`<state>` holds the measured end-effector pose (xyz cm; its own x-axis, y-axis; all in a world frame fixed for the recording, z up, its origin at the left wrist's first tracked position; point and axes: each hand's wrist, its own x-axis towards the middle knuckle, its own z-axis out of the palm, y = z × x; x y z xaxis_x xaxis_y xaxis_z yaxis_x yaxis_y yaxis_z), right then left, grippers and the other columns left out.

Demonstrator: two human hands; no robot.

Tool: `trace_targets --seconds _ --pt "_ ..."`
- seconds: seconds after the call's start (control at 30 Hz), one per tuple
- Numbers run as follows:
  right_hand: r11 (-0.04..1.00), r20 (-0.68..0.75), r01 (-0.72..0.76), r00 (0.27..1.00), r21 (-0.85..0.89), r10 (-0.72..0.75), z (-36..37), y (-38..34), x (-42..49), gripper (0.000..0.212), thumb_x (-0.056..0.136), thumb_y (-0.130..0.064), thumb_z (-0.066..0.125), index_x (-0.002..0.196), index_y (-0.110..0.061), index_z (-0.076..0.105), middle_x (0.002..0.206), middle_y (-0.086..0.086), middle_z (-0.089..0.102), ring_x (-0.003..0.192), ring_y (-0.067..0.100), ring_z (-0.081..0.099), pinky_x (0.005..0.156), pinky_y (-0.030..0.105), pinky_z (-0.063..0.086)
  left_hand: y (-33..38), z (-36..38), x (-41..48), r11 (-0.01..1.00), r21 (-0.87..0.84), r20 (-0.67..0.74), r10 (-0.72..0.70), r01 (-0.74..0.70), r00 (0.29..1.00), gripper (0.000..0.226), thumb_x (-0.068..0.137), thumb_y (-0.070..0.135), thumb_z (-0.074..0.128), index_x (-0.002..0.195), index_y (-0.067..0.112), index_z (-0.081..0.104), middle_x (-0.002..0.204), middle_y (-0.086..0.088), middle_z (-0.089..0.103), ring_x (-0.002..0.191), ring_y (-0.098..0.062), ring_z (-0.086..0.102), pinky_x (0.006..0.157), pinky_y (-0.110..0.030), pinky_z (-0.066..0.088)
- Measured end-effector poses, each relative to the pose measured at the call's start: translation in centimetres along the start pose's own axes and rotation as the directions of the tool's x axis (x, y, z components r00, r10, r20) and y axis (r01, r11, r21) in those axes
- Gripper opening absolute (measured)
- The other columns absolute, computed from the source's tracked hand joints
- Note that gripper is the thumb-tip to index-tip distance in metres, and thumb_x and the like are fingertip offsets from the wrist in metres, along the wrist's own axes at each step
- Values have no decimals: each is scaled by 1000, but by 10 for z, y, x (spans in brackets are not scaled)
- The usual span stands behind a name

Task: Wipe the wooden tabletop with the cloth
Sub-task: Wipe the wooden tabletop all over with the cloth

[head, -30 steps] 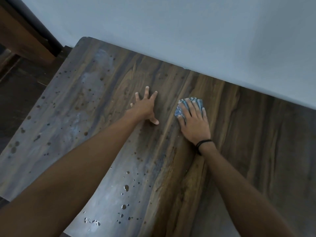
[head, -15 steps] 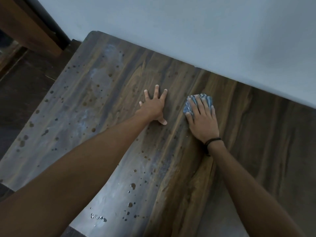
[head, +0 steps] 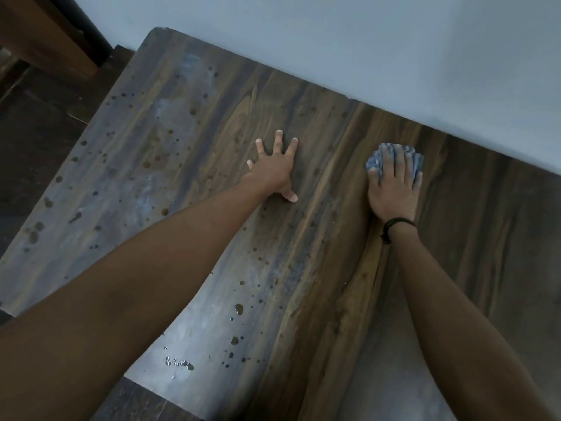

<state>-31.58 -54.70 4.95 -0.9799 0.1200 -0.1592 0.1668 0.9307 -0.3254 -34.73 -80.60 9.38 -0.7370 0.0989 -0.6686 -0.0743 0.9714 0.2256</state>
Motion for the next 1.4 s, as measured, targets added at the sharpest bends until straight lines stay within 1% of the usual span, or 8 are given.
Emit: trace_targets --seconds 0.17,0.33,0.5,0.67,0.83,1.03,1.17,1.4 --pt "872 156 476 875 -114 -458 21 -13 -56 54 108 -45 26 161 -35 17 169 -4 17 156 20 9 125 54 11 -2 0 2 1000 1 -3 4 -4 1000 139 68 35 91 157 29 -15 160 -2 -34 146 -51 -21 112 -74 14" --pt "996 -48 -84 995 8 84 9 9 -52 56 107 -42 30 161 -29 20 170 1 14 157 25 8 124 60 10 1 -3 -5 1000 9 -3 -3 3 1000 136 70 37 89 158 29 -15 161 -2 -34 146 -50 -19 113 -72 14" --pt "901 132 419 905 -114 -404 28 -10 -118 54 108 -44 29 161 -36 18 169 -5 17 156 18 10 126 51 11 -1 -2 -14 1000 23 -7 19 -19 1000 136 69 41 89 158 27 -13 162 -5 -32 147 -50 -17 114 -71 14" --pt "999 1 24 1000 -29 -24 24 -12 -100 55 108 -42 31 161 -33 19 170 -3 14 157 21 6 125 54 6 -10 25 -62 997 54 3 52 -52 999 140 67 40 91 158 27 -14 160 -4 -35 146 -48 -21 113 -72 11" --pt "844 195 523 845 -115 -497 42 -31 -158 55 108 -44 27 161 -33 21 168 -6 18 156 18 11 125 53 15 -38 70 -82 995 90 63 36 -42 997 146 63 35 93 157 30 -19 157 -2 -40 146 -47 -24 112 -74 14" --pt "999 17 -39 999 -8 39 36 -48 -117 57 108 -42 27 162 -30 15 171 0 8 157 25 3 125 57 5 -38 68 -89 996 55 45 62 -64 997 145 63 32 94 158 30 -16 159 -1 -38 146 -46 -25 110 -75 13" --pt "911 154 401 910 -92 -385 51 -61 -161 56 108 -43 26 161 -34 17 170 -4 13 157 20 7 125 56 10 -42 68 -96 993 73 56 88 -92 995 143 64 36 93 158 29 -15 159 -2 -37 146 -46 -24 113 -74 13" --pt "964 102 257 963 -63 -250 54 -65 -182 56 108 -43 28 162 -34 15 170 -3 10 157 22 5 124 53 4 -85 87 -134 989 124 73 66 -75 995 148 61 38 93 156 31 -20 156 -1 -42 145 -43 -29 113 -73 7"
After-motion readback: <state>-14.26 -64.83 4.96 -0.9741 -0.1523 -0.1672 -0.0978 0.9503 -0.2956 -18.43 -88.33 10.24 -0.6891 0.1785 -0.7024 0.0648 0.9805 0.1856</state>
